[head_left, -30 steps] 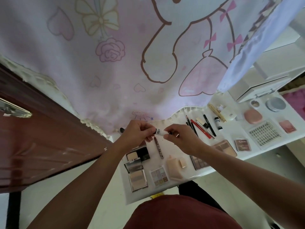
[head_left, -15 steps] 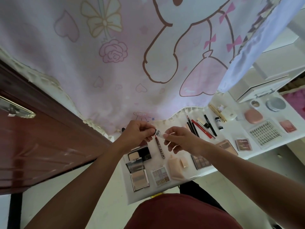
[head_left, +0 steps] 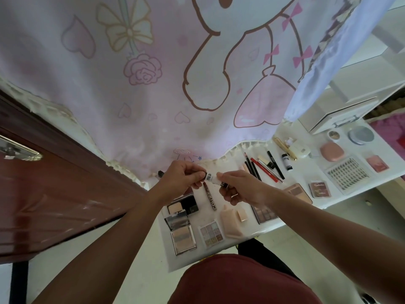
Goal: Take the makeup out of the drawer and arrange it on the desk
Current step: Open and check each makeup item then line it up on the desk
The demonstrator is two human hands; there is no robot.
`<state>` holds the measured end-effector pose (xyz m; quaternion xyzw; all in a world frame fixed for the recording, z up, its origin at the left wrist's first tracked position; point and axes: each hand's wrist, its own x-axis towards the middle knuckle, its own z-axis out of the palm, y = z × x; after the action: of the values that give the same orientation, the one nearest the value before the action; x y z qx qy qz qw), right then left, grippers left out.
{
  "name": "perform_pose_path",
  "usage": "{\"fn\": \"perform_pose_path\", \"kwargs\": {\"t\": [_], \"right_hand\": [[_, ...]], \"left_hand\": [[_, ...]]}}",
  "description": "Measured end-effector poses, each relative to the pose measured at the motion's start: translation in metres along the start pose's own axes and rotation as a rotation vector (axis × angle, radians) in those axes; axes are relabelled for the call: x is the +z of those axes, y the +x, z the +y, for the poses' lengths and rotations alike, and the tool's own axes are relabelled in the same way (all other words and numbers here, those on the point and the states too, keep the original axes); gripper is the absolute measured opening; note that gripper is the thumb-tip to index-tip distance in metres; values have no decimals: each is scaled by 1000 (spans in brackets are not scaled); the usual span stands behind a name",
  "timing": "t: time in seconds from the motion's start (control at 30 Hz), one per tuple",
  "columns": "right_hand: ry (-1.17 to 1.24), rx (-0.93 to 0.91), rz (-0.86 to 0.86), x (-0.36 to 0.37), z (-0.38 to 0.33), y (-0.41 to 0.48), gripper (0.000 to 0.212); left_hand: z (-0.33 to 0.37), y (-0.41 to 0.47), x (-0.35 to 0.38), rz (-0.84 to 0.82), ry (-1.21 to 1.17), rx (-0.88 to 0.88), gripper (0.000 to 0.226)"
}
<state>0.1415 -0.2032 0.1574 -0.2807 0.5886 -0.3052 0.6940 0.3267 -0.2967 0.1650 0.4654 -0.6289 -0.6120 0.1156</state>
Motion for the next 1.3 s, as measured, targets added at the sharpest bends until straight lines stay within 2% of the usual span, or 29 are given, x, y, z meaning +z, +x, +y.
{"fn": "perform_pose_path", "kwargs": {"t": [0.1,0.23,0.3,0.4,0.53,0.7,0.9,1.1,1.3], "right_hand": [[-5,31,8,-2,1,0,43],[-14,-6,-11,-4,0,0,17],[-8,-23,-4,-5,0,1,14],[11,-1,-16,-4,0,1,21],[51,49,-19,-3,1,4,44],[-3,-20,-19,-3,0,6,14],[-24,-36,22,-5,2,9,24],[-286,-158,136,-15,9,13,10],[-345,-196,195,-28,14,15,9]], "left_hand": [[2,1,1,-3,6,-4,10],[0,2,0,-4,11,-14,10],[0,3,0,0,3,-13,10],[0,3,-1,-4,5,-15,10],[-1,5,-2,-5,8,-21,9],[-4,7,-4,-17,19,-17,10],[-4,9,-4,-11,3,-26,10],[-8,17,0,-10,12,-64,10],[-3,26,0,9,8,-50,11]]}}
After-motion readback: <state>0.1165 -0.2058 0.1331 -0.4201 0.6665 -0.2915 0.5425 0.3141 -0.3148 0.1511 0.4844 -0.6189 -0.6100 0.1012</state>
